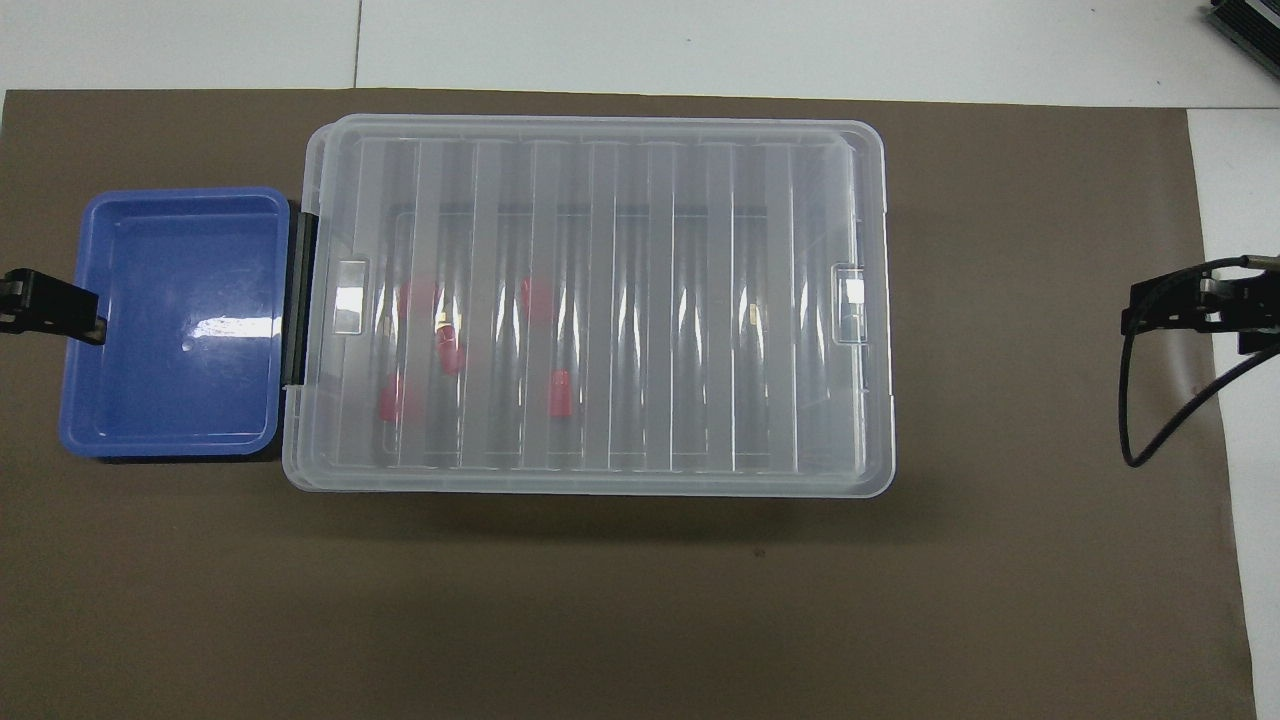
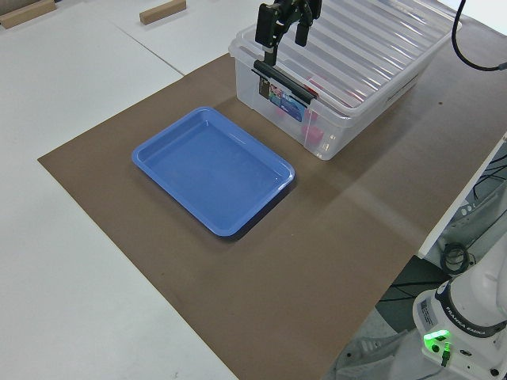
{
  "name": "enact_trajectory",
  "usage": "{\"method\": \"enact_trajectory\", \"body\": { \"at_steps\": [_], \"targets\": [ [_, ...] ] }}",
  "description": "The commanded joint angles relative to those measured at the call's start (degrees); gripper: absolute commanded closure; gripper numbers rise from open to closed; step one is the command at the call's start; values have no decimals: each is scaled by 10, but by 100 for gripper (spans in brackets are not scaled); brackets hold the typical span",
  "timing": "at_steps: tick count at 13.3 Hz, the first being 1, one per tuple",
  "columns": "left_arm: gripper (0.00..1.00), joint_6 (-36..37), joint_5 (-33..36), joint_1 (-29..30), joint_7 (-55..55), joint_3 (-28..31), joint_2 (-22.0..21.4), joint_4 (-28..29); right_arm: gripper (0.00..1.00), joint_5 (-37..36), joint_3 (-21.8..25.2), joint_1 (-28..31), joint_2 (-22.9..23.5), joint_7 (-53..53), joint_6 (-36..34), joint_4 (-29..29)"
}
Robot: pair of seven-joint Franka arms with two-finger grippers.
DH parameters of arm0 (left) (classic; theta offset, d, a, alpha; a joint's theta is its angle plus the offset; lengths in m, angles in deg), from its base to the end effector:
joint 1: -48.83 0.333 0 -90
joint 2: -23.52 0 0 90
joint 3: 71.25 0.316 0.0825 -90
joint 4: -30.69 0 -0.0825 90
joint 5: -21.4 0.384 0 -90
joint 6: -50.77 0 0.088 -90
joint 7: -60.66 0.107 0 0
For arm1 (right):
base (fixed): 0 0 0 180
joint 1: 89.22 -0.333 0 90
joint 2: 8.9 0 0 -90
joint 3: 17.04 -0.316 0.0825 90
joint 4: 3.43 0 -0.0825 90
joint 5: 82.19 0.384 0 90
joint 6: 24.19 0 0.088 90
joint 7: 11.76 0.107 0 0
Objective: Place red block in blue tray from box
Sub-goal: 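Reach the right gripper toward the lid edge of the clear box, then grip the clear lid with the right gripper and slide it open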
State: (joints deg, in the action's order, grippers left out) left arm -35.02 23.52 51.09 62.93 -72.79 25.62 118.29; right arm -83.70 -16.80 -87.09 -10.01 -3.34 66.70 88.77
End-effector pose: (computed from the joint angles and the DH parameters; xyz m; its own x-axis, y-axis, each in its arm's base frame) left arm 0.5580 0.0115 0.6176 0.9973 -0.0244 -0.0695 -0.0268 -0.9991 -0.0333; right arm 0.5489 -0.0255 0.6184 0.9824 -0.1868 0.0004 -0.1867 -0.9821 0.0265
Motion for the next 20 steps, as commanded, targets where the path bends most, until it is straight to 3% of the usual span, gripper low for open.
{"method": "enact_trajectory", "body": {
  "at_steps": [1, 6, 9, 16, 20],
  "targets": [
    [0, -10, 12, 0, 7, 1, -18, 22, 0, -4, -2, 2, -19, -9, 19, 27],
    [0, -10, 12, 0, 7, 1, -18, 22, 0, -4, -15, 2, -12, -4, 83, 30],
    [0, -10, 12, 0, 7, 1, -18, 22, 1, -4, -15, -24, 1, 36, 128, 47],
    [0, -10, 12, 0, 7, 1, -18, 22, 0, -9, -15, -107, 83, 103, 240, 54],
    [0, -10, 12, 0, 7, 1, -18, 22, 0, -26, -15, -150, 75, 173, 250, 111]
  ]
}}
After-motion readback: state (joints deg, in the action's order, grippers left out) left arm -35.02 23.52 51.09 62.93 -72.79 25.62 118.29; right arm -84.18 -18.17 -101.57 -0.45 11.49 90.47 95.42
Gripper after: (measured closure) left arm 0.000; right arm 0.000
